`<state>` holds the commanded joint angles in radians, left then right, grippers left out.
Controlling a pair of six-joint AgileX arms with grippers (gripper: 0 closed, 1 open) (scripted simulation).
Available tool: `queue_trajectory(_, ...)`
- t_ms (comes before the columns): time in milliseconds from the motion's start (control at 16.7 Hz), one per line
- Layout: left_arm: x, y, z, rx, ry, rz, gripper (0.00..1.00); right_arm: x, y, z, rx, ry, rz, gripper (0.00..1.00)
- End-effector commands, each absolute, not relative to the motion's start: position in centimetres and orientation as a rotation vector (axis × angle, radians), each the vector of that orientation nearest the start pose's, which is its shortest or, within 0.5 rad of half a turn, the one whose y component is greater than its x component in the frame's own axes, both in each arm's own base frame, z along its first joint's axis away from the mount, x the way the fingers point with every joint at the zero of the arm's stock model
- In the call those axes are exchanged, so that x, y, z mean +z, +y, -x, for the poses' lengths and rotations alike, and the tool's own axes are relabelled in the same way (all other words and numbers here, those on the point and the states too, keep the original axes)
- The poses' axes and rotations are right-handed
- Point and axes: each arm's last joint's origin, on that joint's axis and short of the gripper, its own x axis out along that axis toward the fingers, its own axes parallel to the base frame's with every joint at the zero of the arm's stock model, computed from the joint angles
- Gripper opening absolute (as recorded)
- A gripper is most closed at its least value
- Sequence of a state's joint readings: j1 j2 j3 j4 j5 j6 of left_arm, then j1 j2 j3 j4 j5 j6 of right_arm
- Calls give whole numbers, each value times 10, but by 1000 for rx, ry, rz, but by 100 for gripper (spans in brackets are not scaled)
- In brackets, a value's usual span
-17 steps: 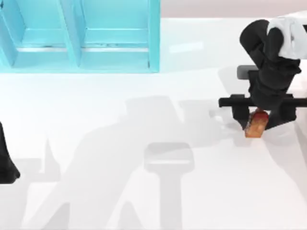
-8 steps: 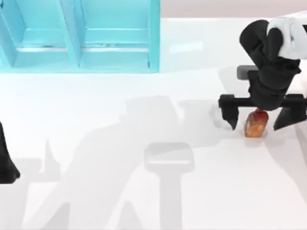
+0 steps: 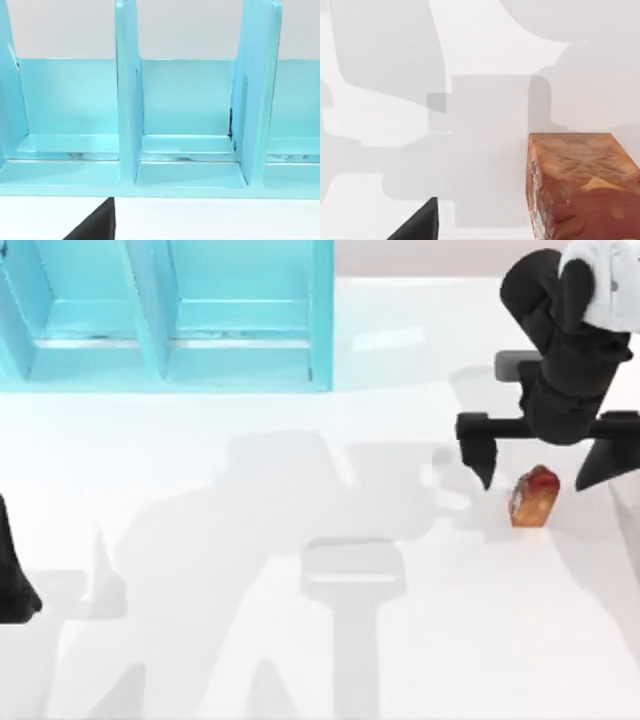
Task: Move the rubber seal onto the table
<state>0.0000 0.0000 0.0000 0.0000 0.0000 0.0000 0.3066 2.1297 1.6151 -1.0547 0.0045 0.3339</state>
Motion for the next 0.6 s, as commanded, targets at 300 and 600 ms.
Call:
queue_trajectory(300, 160, -1, -106, 0, 0, 0, 100, 227, 128, -390, -20, 1585, -10, 100)
queue_trajectory(600, 160, -1, -106, 0, 0, 0, 100, 277, 124, -381, -16, 1569, -14, 100)
